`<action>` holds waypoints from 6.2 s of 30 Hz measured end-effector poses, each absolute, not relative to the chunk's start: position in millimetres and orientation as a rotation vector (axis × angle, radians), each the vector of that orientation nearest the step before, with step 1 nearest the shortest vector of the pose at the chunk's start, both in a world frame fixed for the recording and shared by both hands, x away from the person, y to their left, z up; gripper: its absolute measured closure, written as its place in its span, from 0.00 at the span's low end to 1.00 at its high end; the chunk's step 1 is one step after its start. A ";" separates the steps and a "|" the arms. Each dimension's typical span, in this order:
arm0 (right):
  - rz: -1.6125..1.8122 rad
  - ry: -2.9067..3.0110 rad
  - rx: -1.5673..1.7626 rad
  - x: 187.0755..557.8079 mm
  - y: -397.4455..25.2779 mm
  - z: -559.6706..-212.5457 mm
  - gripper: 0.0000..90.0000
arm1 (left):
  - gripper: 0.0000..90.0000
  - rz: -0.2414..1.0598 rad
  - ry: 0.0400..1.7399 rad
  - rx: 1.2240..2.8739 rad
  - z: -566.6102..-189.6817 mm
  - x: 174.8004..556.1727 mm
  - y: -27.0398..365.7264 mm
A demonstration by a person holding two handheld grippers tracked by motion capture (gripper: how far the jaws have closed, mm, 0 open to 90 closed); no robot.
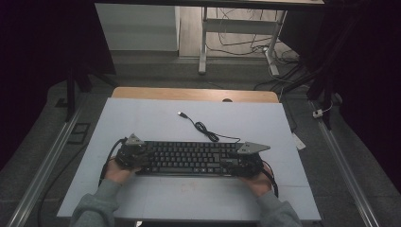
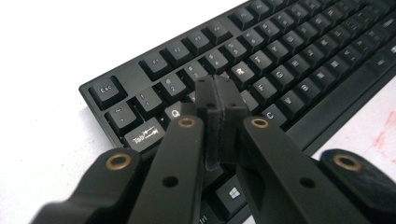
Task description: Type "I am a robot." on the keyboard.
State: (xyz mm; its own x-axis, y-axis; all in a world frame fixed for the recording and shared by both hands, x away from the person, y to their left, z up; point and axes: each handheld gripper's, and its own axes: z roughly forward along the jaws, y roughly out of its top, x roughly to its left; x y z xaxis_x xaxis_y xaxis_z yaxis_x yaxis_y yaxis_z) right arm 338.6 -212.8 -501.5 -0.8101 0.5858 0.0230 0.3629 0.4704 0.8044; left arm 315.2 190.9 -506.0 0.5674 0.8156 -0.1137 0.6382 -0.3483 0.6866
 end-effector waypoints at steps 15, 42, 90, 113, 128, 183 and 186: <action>1.244 2.468 0.816 338.7 -212.5 -502.0 0.52 | 0.98 0.324 1.169 2.146 -513.4 317.6 188.7; 1.245 2.464 0.815 338.7 -213.0 -501.7 0.52 | 0.98 0.337 1.174 2.131 -513.9 317.1 188.5; 1.270 2.450 0.797 337.4 -210.1 -498.5 0.52 | 0.40 0.282 1.099 1.954 -489.0 307.0 192.9; 1.376 2.451 0.784 335.8 -188.5 -485.7 0.58 | 0.37 0.289 1.088 1.984 -491.2 308.0 186.9; 1.375 2.549 0.701 337.1 -151.9 -483.7 0.99 | 0.35 0.276 1.096 1.996 -494.7 307.4 184.7; 1.137 2.695 0.588 348.2 -79.5 -517.5 1.00 | 0.34 0.296 1.097 2.028 -496.6 306.5 181.5; 1.150 2.691 0.592 348.1 -79.8 -517.4 1.00 | 0.34 0.300 1.097 2.028 -496.2 306.2 181.4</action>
